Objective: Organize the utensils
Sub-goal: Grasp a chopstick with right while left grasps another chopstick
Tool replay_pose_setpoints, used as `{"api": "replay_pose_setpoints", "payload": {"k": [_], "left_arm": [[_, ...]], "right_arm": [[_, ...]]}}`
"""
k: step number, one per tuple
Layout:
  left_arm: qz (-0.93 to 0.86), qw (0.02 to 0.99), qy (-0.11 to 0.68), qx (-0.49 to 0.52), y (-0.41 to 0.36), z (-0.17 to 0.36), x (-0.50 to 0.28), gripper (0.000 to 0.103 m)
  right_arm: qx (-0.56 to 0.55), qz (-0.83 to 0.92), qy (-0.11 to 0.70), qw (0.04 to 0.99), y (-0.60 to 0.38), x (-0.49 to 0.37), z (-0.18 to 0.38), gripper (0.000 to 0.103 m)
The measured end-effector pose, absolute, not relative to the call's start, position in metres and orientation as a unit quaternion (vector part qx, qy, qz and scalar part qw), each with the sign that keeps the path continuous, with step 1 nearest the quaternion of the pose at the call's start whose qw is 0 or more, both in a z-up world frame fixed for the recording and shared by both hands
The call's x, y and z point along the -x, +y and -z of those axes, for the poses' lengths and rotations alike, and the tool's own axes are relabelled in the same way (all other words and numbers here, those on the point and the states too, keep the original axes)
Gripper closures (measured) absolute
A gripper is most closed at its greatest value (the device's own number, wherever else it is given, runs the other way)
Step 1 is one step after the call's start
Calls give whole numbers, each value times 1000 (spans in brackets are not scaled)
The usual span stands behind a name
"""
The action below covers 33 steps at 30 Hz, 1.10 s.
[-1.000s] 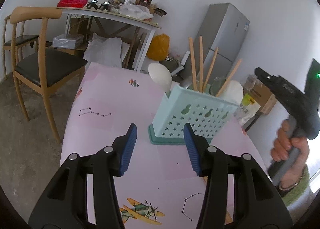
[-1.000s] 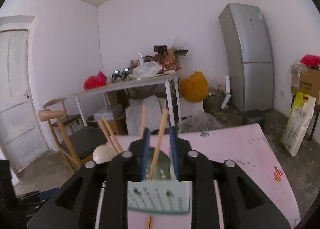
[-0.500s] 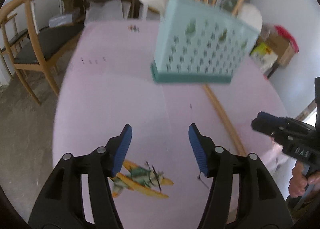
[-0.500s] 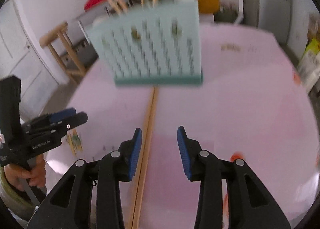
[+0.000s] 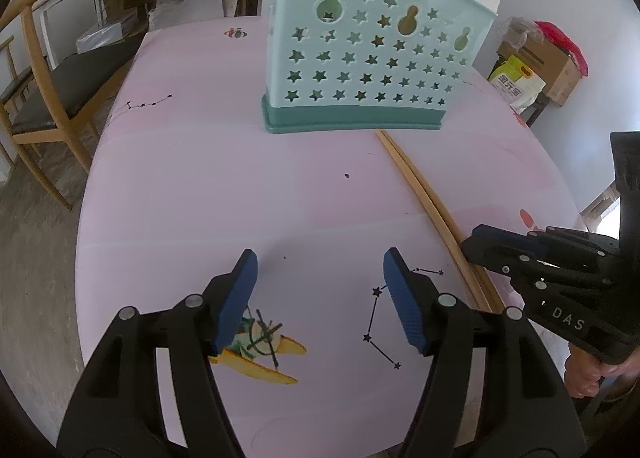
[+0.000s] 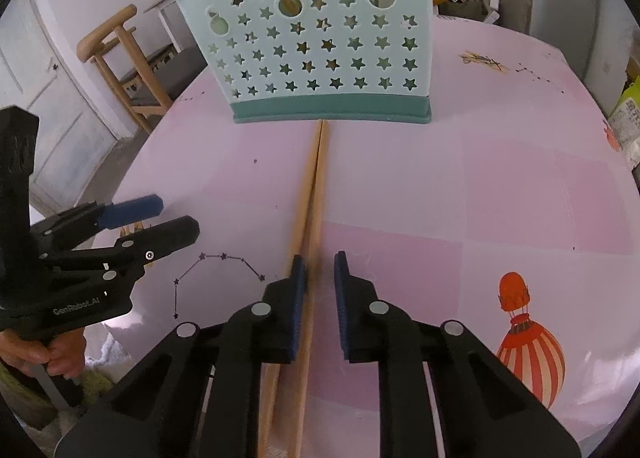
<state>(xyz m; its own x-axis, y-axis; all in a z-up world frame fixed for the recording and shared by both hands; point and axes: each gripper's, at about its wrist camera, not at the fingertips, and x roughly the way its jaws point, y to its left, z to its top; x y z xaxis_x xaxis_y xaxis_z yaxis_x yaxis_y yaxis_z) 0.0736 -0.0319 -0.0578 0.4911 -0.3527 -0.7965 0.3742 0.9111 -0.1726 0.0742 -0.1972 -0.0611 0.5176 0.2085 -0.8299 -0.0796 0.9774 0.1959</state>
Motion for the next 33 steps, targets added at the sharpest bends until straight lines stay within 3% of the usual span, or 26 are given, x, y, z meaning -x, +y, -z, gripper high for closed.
{"api": "replay_pose_setpoints", "payload": {"k": [3,12,16,27,33], "left_arm": [[218,863,456,-9,-35,56,-72,41],[265,860,437,-11,-68,45,-65,41],[288,852,436,-23,-89,43,-63,54],[275,846,432,-151,-152,59,-47,64],[260,848,439,-141,-148,56,-51,86]], "right_arm": [[-58,-75,484,870,-195,-76,60,95],[-100,-12,480,871,-236,-68,63,96],[-125,-1,476,871,-253,-65,66,96],[-144,-5,463,874,-260,-65,68,96],[-148,-6,460,875,-263,-64,68,96]]}}
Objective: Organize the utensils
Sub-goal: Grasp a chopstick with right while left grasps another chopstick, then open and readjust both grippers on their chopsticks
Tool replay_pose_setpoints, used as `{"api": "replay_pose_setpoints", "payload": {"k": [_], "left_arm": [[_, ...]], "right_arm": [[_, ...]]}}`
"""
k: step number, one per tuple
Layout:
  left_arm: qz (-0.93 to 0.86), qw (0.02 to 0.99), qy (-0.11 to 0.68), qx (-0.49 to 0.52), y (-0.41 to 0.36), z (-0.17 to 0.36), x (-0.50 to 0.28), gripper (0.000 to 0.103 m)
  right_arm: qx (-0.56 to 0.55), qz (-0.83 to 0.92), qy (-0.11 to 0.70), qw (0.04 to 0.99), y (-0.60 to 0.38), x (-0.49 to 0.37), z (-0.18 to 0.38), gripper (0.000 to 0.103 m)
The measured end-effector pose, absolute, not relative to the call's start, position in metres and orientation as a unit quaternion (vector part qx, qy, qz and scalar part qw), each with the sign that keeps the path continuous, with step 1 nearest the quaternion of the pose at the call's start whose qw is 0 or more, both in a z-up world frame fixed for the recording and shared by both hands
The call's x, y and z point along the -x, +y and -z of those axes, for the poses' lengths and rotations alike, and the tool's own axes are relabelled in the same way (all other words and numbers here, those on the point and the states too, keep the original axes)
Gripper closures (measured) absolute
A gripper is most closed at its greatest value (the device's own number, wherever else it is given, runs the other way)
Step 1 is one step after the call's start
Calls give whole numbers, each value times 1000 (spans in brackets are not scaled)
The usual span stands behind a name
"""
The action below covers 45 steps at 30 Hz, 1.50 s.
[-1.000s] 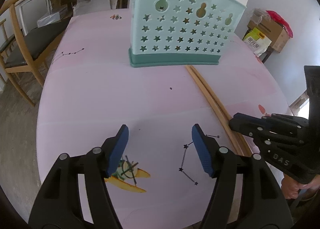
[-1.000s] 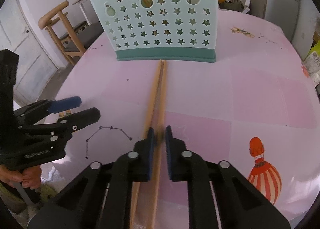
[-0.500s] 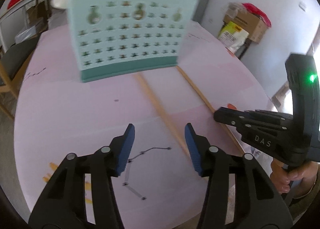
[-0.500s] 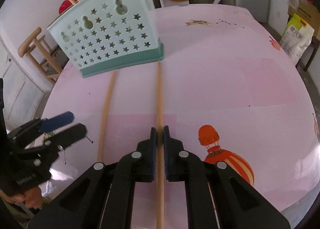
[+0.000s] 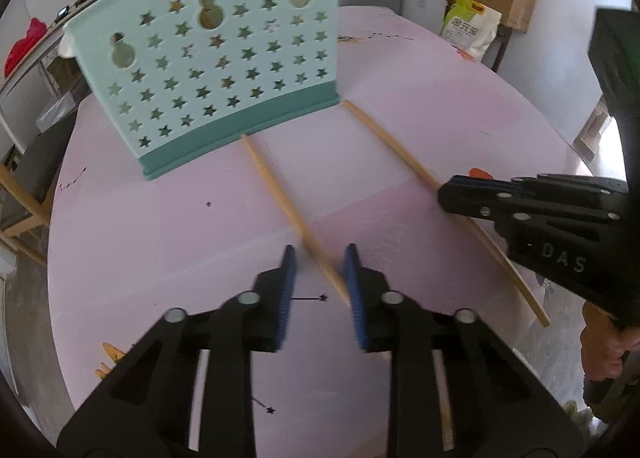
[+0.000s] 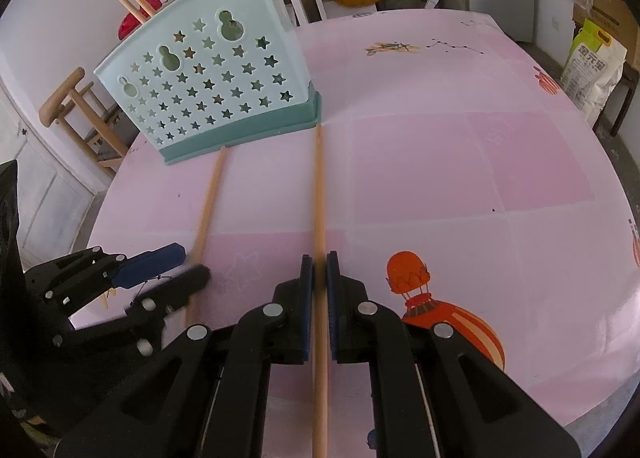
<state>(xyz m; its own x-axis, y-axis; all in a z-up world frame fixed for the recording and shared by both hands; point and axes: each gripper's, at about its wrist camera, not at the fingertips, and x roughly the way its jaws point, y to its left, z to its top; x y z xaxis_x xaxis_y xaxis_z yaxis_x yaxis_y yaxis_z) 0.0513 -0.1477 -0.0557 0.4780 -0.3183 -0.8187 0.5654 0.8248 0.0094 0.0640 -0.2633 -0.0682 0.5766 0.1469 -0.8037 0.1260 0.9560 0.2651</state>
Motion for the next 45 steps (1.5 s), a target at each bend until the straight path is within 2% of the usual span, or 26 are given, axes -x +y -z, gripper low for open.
{"api": "replay_pose_setpoints", "payload": {"k": [1,7,14,24,29,35,45], "left_arm": [[258,849,441,-137,-143,56,-53,91],[252,851,450,-99,-110,56,-62,98],[225,852,469,-62,-61,57,-63,98],[205,842,499,-32,-10,56,-53,98],[209,839,502,-40,-10,55,-55,97],[208,838,501,-55,-27,53,-63,89],[194,846,487,-93,-41,53,-81,88]], "right_arm": [[-149,-7,460,876,-264,-64,68,96],[-145,-4,458,877,-264,-64,68,96],[-156,-25,466,870,-262,-58,69,96],[-110,-72,489,862,-233,-51,65,96],[-110,-71,492,861,-230,-55,64,94],[-105,-73,491,862,-229,-60,64,83],[-82,-73,483,868,-223,-77,63,83]]}}
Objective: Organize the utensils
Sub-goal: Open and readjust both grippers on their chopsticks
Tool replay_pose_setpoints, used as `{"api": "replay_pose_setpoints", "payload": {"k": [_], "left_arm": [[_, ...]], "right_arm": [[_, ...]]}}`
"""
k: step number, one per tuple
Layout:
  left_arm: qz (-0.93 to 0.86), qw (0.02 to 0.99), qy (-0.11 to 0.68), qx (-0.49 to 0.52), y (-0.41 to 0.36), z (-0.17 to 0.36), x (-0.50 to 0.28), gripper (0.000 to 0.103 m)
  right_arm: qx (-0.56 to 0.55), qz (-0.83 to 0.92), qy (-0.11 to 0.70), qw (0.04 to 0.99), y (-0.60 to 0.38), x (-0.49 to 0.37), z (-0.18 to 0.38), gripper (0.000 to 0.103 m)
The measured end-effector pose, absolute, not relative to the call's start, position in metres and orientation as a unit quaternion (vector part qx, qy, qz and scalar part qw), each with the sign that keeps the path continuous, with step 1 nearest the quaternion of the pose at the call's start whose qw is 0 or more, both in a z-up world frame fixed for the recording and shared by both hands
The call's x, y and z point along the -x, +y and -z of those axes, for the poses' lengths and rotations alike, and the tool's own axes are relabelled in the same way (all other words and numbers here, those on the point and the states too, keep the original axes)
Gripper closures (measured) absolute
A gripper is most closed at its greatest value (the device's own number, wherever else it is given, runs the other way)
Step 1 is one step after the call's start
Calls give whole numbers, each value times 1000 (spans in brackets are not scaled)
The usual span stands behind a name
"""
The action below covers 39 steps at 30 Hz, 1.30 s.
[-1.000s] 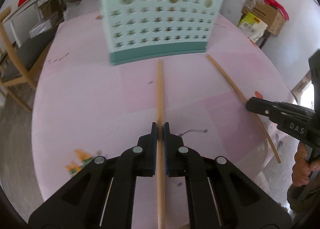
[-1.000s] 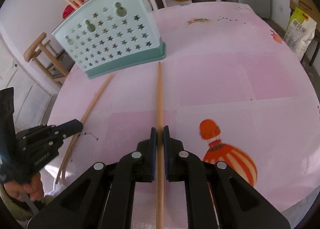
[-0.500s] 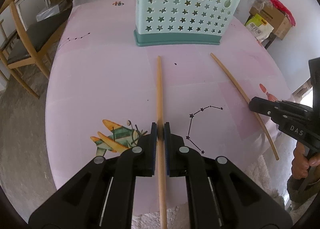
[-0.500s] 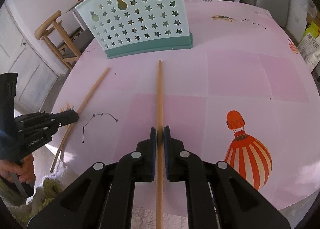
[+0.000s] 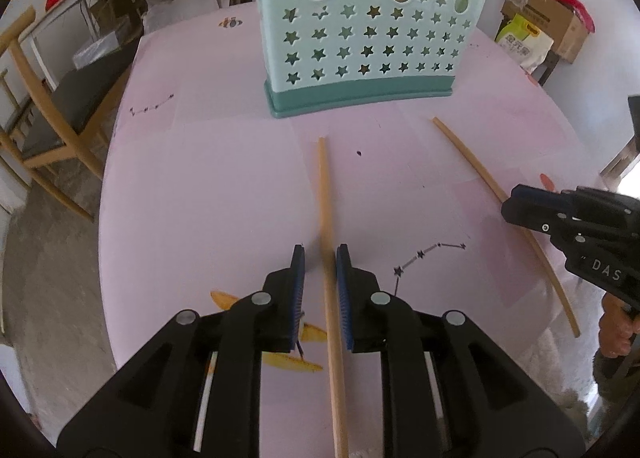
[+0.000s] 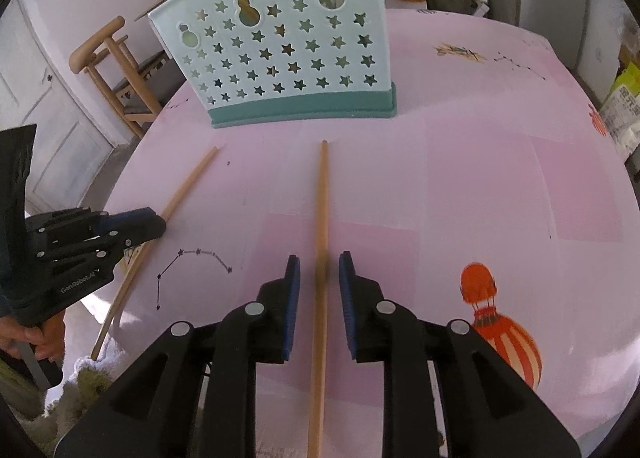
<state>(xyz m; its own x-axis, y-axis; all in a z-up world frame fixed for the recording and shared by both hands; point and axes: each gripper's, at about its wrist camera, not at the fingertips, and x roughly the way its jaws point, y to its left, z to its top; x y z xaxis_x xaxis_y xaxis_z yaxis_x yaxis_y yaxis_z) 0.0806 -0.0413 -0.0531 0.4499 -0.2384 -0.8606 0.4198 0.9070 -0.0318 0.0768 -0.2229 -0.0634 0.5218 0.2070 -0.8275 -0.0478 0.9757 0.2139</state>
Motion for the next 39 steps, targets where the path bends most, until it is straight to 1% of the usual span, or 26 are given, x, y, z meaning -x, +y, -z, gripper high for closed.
{"api": "replay_pose_setpoints", "payload": {"k": [5,17,19,25,39], "left_arm": [[189,849,479,-117,-51,54,-91,88],[178,853,474,-125,-66,50,-123,88],[176,855,472,-125,-68,49,-127,89],[175,857,467,-132,-74,49,-126,96],[175,859,462,-136,-79,50,-120,97]], "right_arm": [[-62,-73,480,872,-217,-87,63,83],[-37,-63,481,874,-210,-110,62,84],[-35,-60,481,874,-210,-113,62,85],[-35,-52,480,875,-211,-119,62,93],[-34,-49,480,875,-211,-120,62,96]]}}
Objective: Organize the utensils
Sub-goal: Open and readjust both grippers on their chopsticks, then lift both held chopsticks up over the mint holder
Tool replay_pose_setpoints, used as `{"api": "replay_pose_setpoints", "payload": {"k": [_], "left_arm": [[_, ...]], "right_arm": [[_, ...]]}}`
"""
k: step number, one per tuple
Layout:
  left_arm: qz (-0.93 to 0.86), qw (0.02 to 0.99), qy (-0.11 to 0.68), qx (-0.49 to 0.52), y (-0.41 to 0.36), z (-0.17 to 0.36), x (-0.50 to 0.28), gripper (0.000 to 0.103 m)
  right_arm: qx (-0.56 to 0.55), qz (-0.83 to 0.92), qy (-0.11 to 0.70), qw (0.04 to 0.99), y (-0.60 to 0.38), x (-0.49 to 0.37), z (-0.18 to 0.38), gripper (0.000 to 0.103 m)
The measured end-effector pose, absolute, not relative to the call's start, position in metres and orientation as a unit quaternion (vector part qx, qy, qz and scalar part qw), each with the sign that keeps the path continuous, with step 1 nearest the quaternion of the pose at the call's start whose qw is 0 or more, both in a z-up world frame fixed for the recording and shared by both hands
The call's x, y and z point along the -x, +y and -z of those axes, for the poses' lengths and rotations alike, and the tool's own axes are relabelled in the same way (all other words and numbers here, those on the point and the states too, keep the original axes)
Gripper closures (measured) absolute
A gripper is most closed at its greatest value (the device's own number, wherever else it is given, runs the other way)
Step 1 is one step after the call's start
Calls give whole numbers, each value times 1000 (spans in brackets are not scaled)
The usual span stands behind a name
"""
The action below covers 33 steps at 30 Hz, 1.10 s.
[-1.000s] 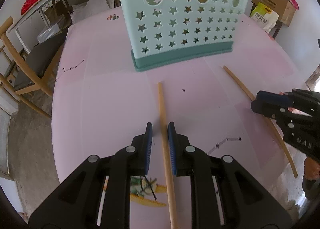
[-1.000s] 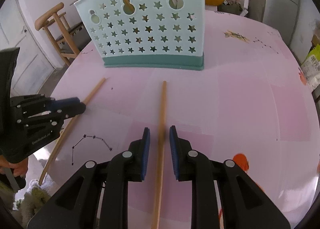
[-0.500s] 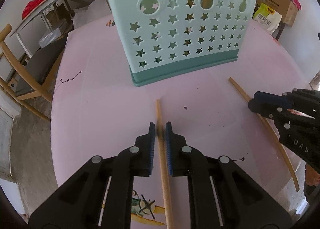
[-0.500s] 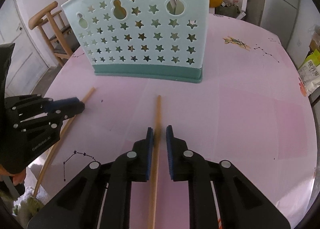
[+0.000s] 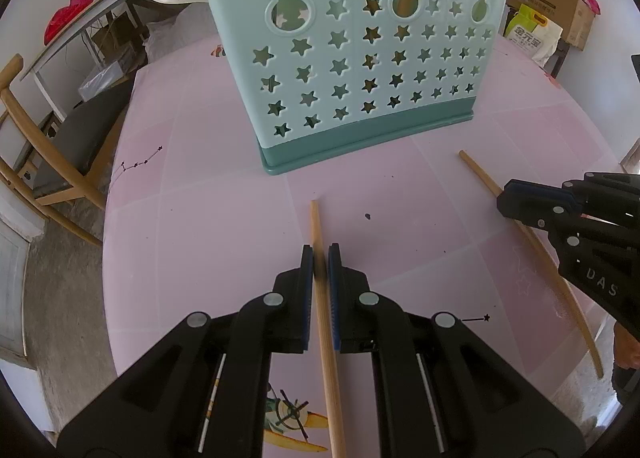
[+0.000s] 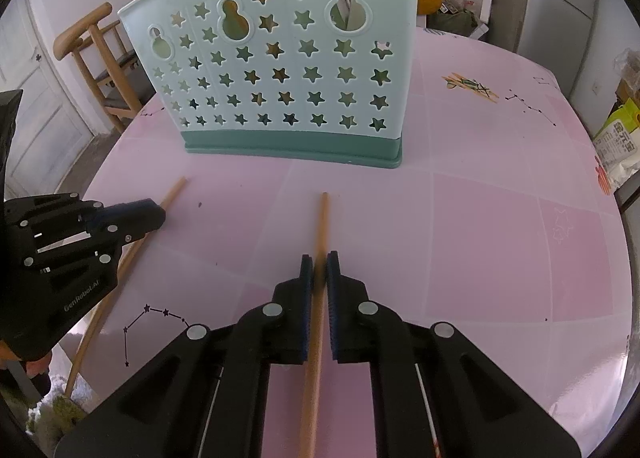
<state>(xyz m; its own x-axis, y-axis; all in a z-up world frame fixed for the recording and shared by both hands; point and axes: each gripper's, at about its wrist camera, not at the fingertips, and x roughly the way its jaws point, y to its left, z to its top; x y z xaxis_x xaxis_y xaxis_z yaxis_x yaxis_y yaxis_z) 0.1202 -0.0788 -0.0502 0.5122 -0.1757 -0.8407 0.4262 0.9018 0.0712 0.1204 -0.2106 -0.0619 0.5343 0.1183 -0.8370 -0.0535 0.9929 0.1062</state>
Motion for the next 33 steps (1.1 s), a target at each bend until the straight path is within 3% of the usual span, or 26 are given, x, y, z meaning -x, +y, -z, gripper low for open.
{"api": "replay_pose_setpoints", "payload": {"k": [15,19,26,33], "left_arm": [[181,862,457,-127,-73,51,-120,98],[196,869,450,-60,-53,44,-122,98],[235,888,393,33,-16,-2,-112,98],[279,911,289,95,12,-69,-92,98]], "right_arm": [[-78,-49,441,893,-230,-118,28,96],[-82,-47,421,902,-235,-112,10,96],[-90,-48,387,916,-242,-102,-12,96],[-98,-51,369,923,-245,-95,-23,96]]}}
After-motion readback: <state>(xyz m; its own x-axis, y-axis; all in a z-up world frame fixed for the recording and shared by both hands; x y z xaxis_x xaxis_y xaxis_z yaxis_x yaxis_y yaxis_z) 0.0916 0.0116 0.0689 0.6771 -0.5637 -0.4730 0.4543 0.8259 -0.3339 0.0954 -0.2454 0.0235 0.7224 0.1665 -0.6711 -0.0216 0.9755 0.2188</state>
